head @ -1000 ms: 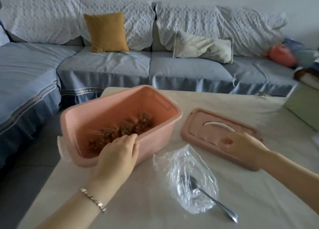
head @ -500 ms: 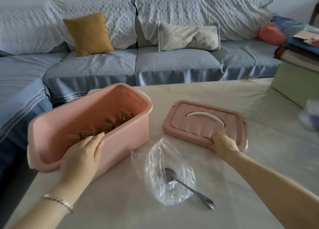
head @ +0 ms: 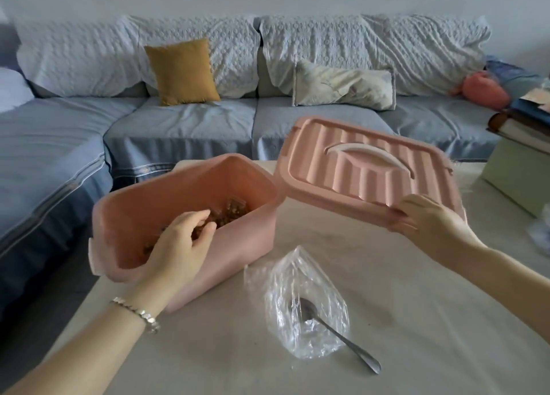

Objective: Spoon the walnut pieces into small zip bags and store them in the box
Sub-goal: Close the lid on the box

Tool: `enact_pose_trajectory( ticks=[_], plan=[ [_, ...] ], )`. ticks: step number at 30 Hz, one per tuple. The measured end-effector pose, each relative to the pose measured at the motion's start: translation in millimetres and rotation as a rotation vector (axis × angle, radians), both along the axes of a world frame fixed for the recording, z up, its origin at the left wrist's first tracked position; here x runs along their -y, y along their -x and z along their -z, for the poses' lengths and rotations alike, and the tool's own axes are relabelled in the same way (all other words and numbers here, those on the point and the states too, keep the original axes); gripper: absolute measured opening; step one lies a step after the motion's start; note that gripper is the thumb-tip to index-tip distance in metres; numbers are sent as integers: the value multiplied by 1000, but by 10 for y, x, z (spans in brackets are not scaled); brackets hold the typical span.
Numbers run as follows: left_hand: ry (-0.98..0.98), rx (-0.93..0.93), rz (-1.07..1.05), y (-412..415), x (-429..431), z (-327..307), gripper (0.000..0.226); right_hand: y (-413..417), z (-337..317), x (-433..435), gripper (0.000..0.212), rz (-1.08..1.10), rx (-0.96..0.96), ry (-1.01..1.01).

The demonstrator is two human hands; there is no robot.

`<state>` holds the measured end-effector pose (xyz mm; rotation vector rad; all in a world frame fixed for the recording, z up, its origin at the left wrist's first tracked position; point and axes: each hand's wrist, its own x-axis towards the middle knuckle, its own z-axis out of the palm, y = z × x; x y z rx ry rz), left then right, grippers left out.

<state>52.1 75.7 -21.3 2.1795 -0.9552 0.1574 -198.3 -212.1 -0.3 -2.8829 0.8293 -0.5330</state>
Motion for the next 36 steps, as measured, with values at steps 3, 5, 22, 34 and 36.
enact_pose_trajectory(
  ticks=[3,5,22,34,36],
  plan=[
    [206,-316,-15,43,50,-407,48,-295,-235,-278,31,-193,54,97],
    [228,-342,-84,-10,29,-625,51,-545,-290,-466,35,-337,60,206],
    [-322,-234,-538,-694,-962,-170,35,-2006,67,-981,31,-632,-25,-72],
    [-302,-239,-530,-755,-852,-3,31,-2540,164,-558,29,38,37,-485],
    [-301,-256,-531,-779,-868,22,34,-2609,187,-537,30,71,58,-504]
  ],
)
